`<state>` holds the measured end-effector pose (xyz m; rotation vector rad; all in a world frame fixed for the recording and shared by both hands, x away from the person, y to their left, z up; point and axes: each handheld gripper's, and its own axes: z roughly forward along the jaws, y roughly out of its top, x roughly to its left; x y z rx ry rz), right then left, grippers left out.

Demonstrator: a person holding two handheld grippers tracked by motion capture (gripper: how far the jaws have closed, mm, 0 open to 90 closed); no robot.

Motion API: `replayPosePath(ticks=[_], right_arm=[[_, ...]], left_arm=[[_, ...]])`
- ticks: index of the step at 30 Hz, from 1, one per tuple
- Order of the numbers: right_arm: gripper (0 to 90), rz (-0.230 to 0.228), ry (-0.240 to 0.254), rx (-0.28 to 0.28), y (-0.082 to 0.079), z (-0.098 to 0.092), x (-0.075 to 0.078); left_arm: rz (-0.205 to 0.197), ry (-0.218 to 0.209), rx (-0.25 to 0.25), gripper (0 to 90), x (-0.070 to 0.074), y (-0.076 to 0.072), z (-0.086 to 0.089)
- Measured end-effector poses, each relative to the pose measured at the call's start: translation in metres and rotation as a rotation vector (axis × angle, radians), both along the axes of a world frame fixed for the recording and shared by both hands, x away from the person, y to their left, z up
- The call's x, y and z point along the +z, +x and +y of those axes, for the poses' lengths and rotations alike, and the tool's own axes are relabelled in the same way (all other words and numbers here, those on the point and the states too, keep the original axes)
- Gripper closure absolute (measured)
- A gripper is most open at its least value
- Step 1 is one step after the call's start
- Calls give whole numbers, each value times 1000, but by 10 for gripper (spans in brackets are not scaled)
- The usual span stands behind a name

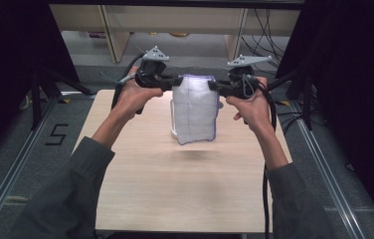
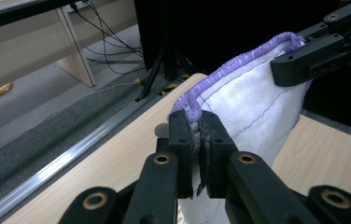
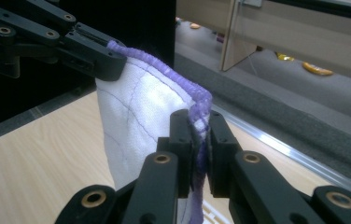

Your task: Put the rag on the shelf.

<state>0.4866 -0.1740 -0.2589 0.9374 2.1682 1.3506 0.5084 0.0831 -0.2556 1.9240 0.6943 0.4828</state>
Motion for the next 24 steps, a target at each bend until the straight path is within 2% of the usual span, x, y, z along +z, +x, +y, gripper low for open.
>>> replayPosePath(ticks=[1,2,4,5,6,7,8,9,11,12,14,15,17,18,19,21,22,23,24], right_arm=[[834,0,0,0,0,0,0],[834,-14,-3,-8,5,0,4],[834,-2,5,-14,9,1,7],[834,-2,5,-14,9,1,7],[834,-7,10,-16,13,2,8],[834,-5,10,-26,17,2,10],[834,-5,12,-34,19,3,10],[834,-7,15,-35,23,3,11],[834,7,26,-46,27,4,12],[833,-2,33,-45,34,4,11],[833,-7,36,-44,37,5,11],[834,3,39,-52,39,5,11],[833,-6,43,-63,45,6,12],[833,12,51,-67,46,6,13],[833,6,54,-67,49,6,13],[831,5,62,-79,57,5,12],[831,25,67,-95,62,5,10],[831,25,67,-95,62,5,10],[830,18,71,-102,70,4,7]], left_arm=[[0,0,0,845,0,0,0],[-1,22,-1,845,1,5,0],[3,24,3,845,2,7,0],[2,13,10,845,2,9,-1],[3,21,16,845,4,12,0],[2,0,17,844,4,14,-1],[1,-2,28,845,4,17,-1],[3,9,35,844,5,19,0],[-2,-1,39,843,7,24,-1],[-2,13,45,843,8,25,-1],[2,7,55,843,10,30,-1],[3,12,59,843,10,33,-1],[5,7,74,843,12,38,-2],[8,5,74,842,13,42,-3],[8,-22,77,841,12,46,-4],[16,-18,96,840,8,56,-4],[25,-22,99,839,6,62,-3],[25,-22,99,839,6,62,-3],[22,-49,108,838,1,70,-5]])
